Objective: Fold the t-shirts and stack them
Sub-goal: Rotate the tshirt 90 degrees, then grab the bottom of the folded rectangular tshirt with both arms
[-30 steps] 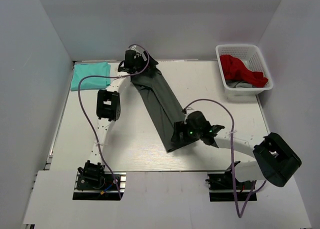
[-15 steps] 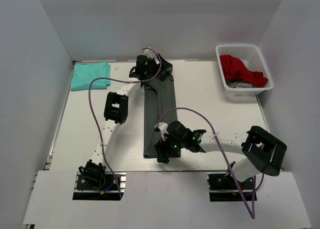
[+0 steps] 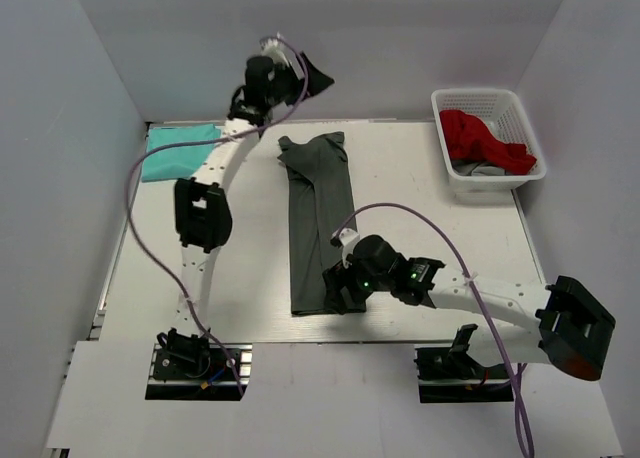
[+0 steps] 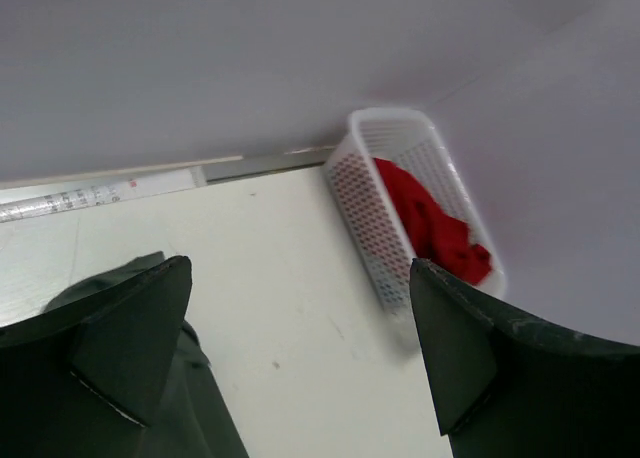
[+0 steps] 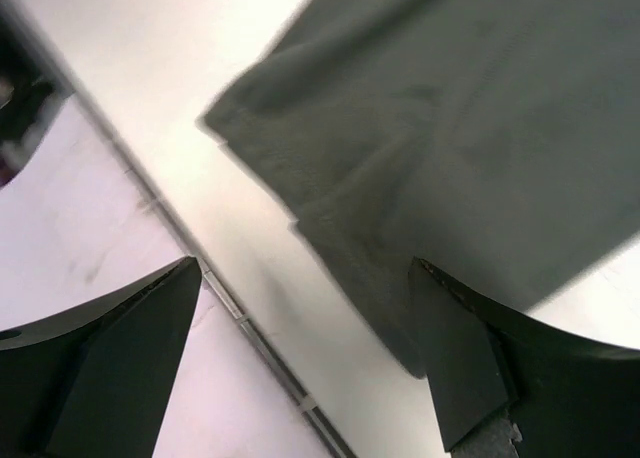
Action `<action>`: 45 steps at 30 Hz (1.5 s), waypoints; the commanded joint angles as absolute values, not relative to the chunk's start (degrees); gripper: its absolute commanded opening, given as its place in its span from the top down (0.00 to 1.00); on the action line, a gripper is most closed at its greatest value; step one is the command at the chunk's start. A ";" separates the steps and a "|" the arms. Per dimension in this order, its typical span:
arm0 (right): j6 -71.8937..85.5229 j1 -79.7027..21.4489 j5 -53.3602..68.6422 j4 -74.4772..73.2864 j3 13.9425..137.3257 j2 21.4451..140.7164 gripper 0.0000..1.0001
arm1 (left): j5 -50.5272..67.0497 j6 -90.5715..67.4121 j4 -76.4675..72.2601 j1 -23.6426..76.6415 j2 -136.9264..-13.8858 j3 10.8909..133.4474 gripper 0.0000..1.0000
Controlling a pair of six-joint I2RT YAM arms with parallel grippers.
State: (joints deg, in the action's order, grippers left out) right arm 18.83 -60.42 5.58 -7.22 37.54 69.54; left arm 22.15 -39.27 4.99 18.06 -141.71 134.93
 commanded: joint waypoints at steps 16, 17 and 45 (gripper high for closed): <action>32.43 -48.87 13.88 -14.25 28.65 64.95 0.10 | 23.28 -38.58 15.45 28.21 -63.74 36.23 0.00; 32.52 -48.61 15.89 -13.89 28.22 64.86 0.10 | 23.29 -39.37 17.38 28.82 -59.98 34.64 0.00; 36.65 -40.61 22.14 -6.59 25.57 76.11 0.48 | 24.34 -43.07 10.02 39.90 -77.86 25.49 0.68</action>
